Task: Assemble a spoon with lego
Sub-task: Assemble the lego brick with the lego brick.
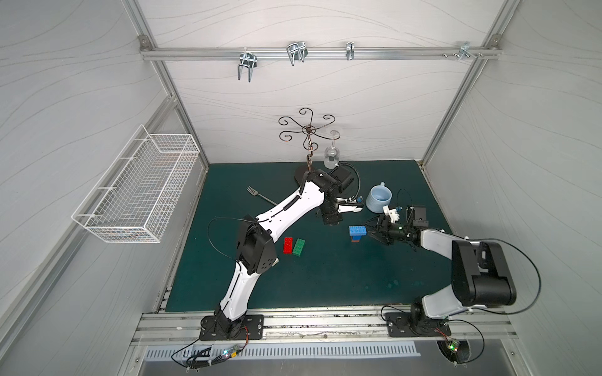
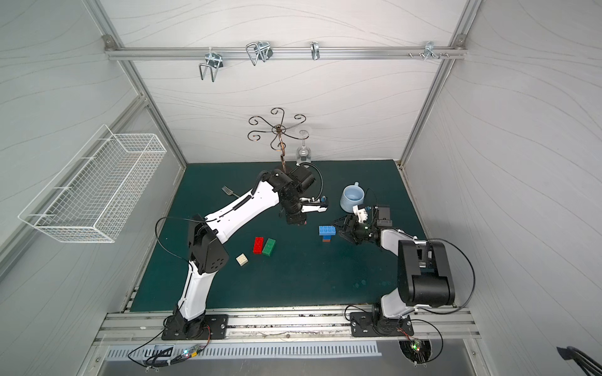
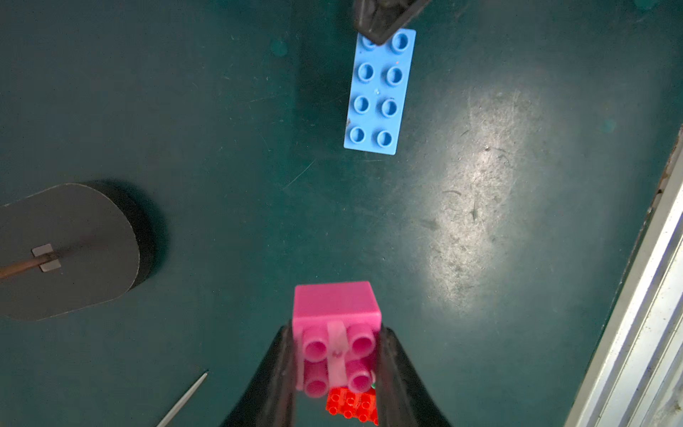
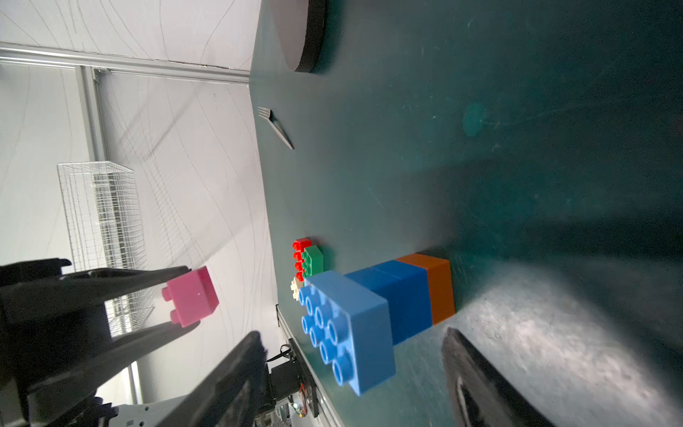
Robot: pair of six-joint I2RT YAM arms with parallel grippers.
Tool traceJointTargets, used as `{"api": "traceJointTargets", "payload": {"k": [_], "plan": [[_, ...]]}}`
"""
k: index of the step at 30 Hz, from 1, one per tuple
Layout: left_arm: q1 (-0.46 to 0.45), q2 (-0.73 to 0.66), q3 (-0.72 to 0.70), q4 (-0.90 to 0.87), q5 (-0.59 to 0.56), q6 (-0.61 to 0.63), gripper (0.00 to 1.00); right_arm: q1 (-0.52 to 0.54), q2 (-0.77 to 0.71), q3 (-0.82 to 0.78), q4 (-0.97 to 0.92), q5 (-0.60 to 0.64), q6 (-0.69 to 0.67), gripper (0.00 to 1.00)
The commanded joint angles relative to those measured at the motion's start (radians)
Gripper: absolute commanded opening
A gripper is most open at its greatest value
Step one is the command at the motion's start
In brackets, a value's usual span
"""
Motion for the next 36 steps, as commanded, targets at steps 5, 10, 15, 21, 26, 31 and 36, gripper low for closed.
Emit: {"api": "traceJointTargets", "payload": {"k": [5,10,15,21,26,31,36], "plan": [[-0.039,0.075,0.097,0.024,0.001,0.049,0.1,0.045,0.082,-0.017,0.134,-0.07,0.02,0.73],[-0.039,0.096,0.11,0.049,0.017,0.037,0.1,0.048,0.106,-0.017,0.139,-0.071,0.021,0.71],[-0.041,0.119,0.125,0.063,0.04,0.027,0.1,0.052,0.126,-0.015,0.148,-0.08,0.024,0.67],[-0.048,0.149,0.15,0.069,0.047,0.025,0.09,0.055,0.138,-0.014,0.148,-0.084,0.023,0.65],[-0.057,0.164,0.16,0.074,0.068,0.041,0.09,0.059,0.148,-0.011,0.148,-0.086,0.023,0.64],[-0.062,0.179,0.167,0.073,0.078,0.047,0.09,0.06,0.158,-0.009,0.145,-0.084,0.022,0.64],[-0.067,0.202,0.193,0.059,0.077,0.045,0.09,0.06,0.164,-0.006,0.134,-0.081,0.017,0.62]]}}
